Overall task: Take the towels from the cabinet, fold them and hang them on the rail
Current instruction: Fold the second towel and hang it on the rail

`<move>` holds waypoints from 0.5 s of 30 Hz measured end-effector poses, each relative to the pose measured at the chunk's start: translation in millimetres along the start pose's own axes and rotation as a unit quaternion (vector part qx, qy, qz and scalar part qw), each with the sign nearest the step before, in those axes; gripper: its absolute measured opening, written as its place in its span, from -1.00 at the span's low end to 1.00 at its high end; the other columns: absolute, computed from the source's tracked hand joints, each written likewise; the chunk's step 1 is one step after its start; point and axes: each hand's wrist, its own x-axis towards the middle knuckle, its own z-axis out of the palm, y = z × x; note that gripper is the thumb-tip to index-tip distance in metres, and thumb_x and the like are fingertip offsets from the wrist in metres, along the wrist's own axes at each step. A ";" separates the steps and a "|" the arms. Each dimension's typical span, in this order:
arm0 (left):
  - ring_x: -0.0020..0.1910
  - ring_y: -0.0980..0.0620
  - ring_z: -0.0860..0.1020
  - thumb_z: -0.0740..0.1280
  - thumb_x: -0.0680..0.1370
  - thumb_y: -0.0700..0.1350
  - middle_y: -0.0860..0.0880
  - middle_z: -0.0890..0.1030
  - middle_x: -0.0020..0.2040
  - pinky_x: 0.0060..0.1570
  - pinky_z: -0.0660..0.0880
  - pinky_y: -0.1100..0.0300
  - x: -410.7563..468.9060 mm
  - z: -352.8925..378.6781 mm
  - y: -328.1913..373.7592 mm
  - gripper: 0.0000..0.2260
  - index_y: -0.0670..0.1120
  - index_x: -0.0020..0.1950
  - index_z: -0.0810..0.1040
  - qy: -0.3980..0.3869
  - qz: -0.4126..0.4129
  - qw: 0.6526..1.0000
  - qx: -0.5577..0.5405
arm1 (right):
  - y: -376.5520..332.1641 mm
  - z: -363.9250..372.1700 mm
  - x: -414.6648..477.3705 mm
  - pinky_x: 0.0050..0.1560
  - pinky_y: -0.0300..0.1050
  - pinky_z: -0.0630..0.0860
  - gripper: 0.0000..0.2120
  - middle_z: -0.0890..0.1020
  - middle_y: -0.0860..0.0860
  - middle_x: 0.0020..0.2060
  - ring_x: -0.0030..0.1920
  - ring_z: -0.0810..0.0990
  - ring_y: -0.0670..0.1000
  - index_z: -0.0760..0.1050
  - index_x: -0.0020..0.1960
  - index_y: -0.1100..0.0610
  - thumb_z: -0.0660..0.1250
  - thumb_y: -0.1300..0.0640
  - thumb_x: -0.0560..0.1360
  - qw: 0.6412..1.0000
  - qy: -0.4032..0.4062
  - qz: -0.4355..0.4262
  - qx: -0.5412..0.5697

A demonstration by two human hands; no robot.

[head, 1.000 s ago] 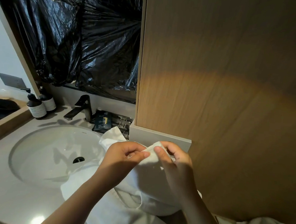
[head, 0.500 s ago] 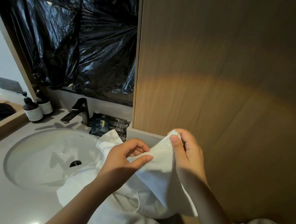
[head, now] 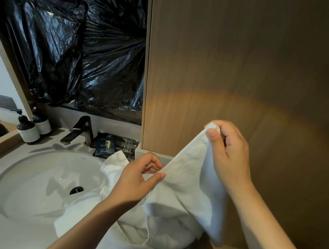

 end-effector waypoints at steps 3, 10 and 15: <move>-0.16 0.15 0.62 0.47 0.45 -0.25 0.12 0.64 -0.17 -0.08 0.51 0.39 5.9 7.7 -1.5 -0.76 0.06 -0.09 0.51 0.003 0.007 1.000 -0.007 | -3.6 -8.5 10.9 -0.06 -0.50 0.31 -0.90 0.54 -0.13 -0.14 -0.10 0.47 -0.28 0.49 -0.03 0.07 0.20 0.16 0.59 1.000 0.011 -0.025 -0.008; -0.17 0.10 0.60 0.49 0.45 -0.15 0.11 0.65 -0.15 -0.11 0.54 0.28 19.5 19.3 -2.2 -0.85 0.04 -0.06 0.59 -0.006 -0.015 1.000 -0.006 | -15.8 -32.3 44.4 -0.08 -0.51 0.32 -0.89 0.53 -0.08 -0.15 -0.14 0.46 -0.26 0.50 -0.02 0.11 0.21 0.23 0.61 0.994 0.060 -0.088 -0.034; -0.40 0.19 0.40 0.53 0.40 -0.02 -0.03 0.52 -0.36 -0.38 0.33 0.40 26.0 12.2 -4.2 -0.83 0.02 -0.23 0.56 0.017 -0.019 0.999 0.022 | -15.1 -52.9 65.5 -0.08 -0.43 0.41 -0.83 0.56 -0.03 -0.09 -0.10 0.49 -0.23 0.54 0.01 0.19 0.19 0.18 0.64 0.992 0.085 -0.073 -0.058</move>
